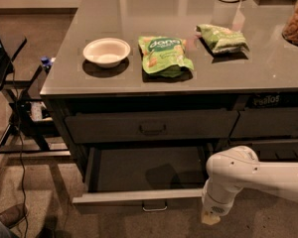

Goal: Close middle drawer

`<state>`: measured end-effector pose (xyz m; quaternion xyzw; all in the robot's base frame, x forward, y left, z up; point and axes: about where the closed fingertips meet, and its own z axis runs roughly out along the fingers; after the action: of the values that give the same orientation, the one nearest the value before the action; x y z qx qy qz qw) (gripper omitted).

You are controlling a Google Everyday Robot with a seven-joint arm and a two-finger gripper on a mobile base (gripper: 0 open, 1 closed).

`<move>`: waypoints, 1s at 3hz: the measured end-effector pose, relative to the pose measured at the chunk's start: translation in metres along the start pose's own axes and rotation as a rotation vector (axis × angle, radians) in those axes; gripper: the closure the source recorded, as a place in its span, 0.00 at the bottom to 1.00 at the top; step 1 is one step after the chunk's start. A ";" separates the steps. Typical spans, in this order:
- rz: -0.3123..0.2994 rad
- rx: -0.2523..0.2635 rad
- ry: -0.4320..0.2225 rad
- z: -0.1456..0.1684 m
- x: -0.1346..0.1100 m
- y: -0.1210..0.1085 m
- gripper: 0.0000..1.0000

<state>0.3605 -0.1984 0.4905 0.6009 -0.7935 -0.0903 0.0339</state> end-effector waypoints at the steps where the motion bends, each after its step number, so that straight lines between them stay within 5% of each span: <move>1: 0.000 -0.004 0.000 0.002 0.000 0.001 1.00; 3: 0.072 0.023 -0.023 0.037 -0.021 -0.024 1.00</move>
Offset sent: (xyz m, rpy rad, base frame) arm 0.0027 0.0185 -0.0477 0.0101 0.0263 -0.1007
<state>0.3831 -0.1811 0.4507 0.5713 -0.8158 -0.0870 0.0212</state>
